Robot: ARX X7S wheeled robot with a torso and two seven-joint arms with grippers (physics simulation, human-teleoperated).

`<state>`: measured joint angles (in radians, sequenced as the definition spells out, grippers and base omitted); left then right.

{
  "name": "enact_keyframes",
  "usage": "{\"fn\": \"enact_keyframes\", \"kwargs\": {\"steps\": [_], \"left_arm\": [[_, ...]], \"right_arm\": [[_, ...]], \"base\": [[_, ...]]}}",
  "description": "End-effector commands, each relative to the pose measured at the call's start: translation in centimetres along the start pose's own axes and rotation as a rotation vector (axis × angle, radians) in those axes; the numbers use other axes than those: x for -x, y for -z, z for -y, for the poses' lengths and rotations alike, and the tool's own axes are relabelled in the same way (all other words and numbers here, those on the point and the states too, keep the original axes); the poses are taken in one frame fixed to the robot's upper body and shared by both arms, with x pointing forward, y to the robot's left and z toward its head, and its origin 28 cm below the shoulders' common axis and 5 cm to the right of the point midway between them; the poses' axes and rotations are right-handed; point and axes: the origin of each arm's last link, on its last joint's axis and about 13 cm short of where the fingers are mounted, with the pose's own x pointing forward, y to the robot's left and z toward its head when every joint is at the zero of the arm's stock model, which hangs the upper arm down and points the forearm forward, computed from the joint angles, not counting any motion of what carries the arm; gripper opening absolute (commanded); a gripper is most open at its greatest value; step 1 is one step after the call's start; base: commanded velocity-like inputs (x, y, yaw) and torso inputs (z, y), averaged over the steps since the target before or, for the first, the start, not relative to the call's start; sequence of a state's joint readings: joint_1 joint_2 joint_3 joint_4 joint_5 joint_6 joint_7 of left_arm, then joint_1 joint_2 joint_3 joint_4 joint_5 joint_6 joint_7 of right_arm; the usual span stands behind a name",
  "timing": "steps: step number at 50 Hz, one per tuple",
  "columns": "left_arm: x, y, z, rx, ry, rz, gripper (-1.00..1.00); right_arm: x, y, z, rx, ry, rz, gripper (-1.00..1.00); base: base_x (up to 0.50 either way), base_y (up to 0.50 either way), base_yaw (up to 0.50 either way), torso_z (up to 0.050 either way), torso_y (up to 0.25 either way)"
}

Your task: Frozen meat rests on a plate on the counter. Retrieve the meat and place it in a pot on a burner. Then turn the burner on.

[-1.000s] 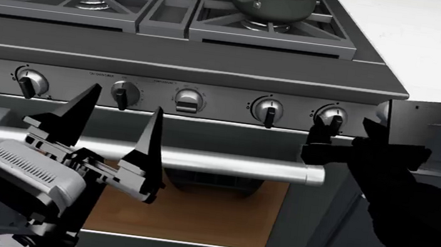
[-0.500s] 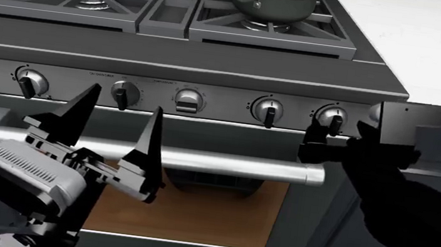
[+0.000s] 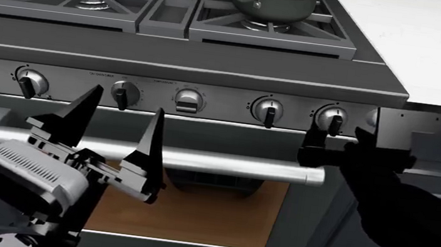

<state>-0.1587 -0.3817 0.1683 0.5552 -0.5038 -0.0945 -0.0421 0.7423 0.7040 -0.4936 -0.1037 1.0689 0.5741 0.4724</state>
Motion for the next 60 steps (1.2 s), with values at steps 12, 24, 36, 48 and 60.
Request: {"fn": "enact_keyframes", "kwargs": {"steps": [12, 24, 36, 48, 60], "left_arm": [[-0.1, 0.2, -0.1, 0.001, -0.002, -0.012, 1.00], [0.0, 0.2, 0.0, 0.002, 0.002, -0.015, 1.00], [0.0, 0.4, 0.0, 0.005, 0.004, -0.022, 1.00], [-0.1, 0.6, 0.0, 0.006, 0.004, -0.030, 1.00], [-0.1, 0.6, 0.0, 0.006, 0.004, -0.032, 1.00]], "right_arm": [[-0.2, 0.1, -0.1, 0.002, -0.009, -0.008, 1.00], [0.5, 0.2, -0.5, 0.012, -0.006, 0.002, 1.00], [0.6, 0.5, -0.4, 0.004, 0.003, 0.000, 1.00], [0.3, 0.3, -0.6, 0.008, -0.012, 0.012, -1.00], [0.3, 0.1, -0.6, 0.014, -0.017, 0.018, -1.00]], "base": [[0.00, 0.00, 0.00, 0.000, 0.000], [0.00, 0.00, 0.00, 0.000, 0.000], [0.00, 0.00, 0.00, 0.000, 0.000], [0.00, 0.00, 0.00, 0.000, 0.000], [0.00, 0.00, 0.00, 0.000, 0.000]]}}
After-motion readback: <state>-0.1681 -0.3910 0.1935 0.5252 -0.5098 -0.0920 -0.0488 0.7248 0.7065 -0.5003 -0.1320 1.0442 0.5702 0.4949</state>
